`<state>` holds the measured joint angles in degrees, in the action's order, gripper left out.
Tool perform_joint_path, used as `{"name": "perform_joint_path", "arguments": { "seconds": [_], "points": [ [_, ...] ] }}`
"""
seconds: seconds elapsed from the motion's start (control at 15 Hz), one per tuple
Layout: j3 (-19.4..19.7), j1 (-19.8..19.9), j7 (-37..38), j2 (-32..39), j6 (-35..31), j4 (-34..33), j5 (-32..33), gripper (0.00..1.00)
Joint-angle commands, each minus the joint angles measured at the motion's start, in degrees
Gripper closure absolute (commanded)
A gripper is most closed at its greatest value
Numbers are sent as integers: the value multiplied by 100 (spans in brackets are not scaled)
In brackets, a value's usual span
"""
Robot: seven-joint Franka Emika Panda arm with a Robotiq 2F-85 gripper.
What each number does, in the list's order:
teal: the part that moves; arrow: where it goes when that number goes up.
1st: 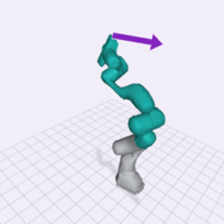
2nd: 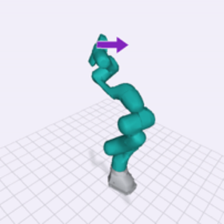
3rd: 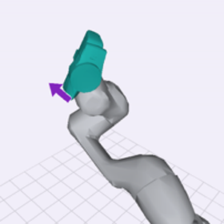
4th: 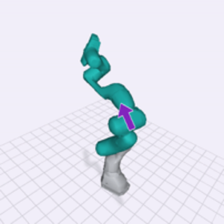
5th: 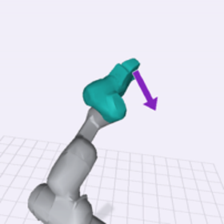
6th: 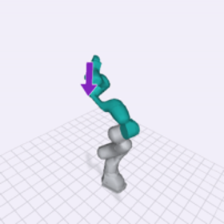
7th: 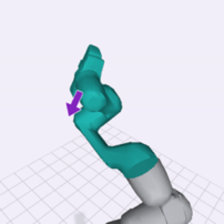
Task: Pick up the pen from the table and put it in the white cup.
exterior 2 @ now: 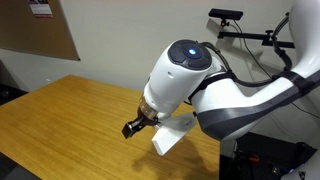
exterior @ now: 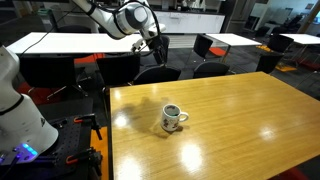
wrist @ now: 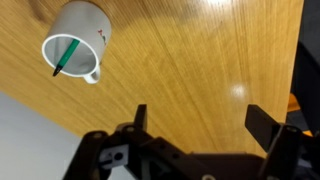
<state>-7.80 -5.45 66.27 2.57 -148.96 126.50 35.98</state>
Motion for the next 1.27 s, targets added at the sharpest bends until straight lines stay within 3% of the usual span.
{"name": "perform_joint_path", "arguments": {
  "seconds": [0.0,0.2,0.33,0.8,0.87,1.2],
  "points": [
    [-85,-145,-1598,-234,-132,375,-1348,0],
    [-177,-263,-3021,-331,361,324,-2672,0],
    [-105,-226,-3691,-484,873,239,-3207,0],
    [21,-103,-3932,-792,2183,9,-3155,0],
    [-17,-105,-3716,-708,1890,81,-3056,0],
    [-22,-107,-3720,-690,1916,77,-3054,0]
  ]
}}
